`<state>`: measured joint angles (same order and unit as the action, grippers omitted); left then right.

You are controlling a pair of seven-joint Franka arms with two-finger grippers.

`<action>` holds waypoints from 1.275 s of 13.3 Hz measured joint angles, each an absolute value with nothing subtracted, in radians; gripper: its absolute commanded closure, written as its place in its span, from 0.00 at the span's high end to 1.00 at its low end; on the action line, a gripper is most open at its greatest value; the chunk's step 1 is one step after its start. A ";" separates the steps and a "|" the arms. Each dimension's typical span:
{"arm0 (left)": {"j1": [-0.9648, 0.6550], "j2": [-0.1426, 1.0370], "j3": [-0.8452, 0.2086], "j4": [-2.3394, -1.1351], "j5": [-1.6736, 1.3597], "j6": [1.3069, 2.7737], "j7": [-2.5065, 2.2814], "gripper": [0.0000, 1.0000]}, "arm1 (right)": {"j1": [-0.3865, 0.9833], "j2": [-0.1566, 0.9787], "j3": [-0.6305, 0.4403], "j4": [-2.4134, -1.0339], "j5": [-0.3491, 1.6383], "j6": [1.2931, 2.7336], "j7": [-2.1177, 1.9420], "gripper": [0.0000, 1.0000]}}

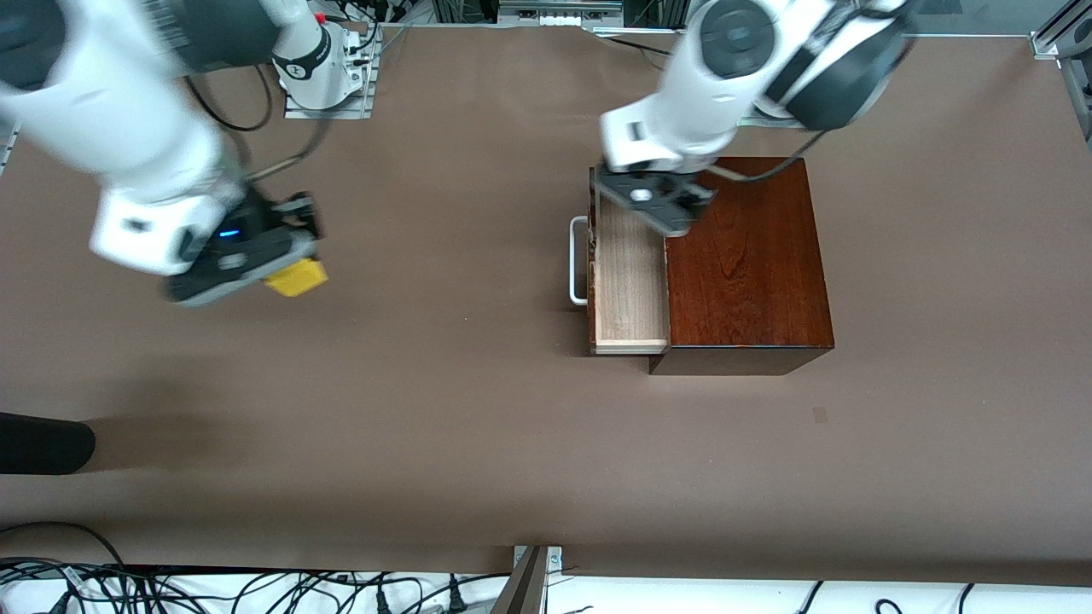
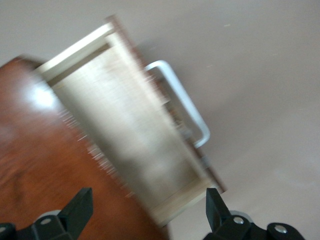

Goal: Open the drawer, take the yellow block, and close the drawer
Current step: 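Carry the cube with the right gripper while the left gripper pushes the drawer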

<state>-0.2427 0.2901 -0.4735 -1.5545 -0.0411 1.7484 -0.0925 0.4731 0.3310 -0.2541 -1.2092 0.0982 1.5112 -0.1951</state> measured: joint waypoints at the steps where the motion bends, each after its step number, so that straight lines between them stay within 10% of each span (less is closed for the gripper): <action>1: -0.292 0.359 -0.474 -1.492 -0.041 1.749 -0.105 1.00 | 0.420 0.299 -0.248 -1.273 0.115 1.519 -0.196 0.00; 6: -0.421 0.535 -0.477 -1.383 -0.041 1.852 0.009 1.00 | 0.159 0.163 -0.075 -1.621 0.128 1.698 -0.195 0.00; 17: -0.475 0.719 -0.475 -1.415 0.150 2.045 0.716 1.00 | 0.049 0.094 0.047 -2.085 0.074 2.102 0.022 0.00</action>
<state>-0.4752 0.7190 -0.4748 -1.4147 0.1497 2.0448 0.7156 0.0487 0.0941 0.0469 -2.0849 0.0740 2.1025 0.0222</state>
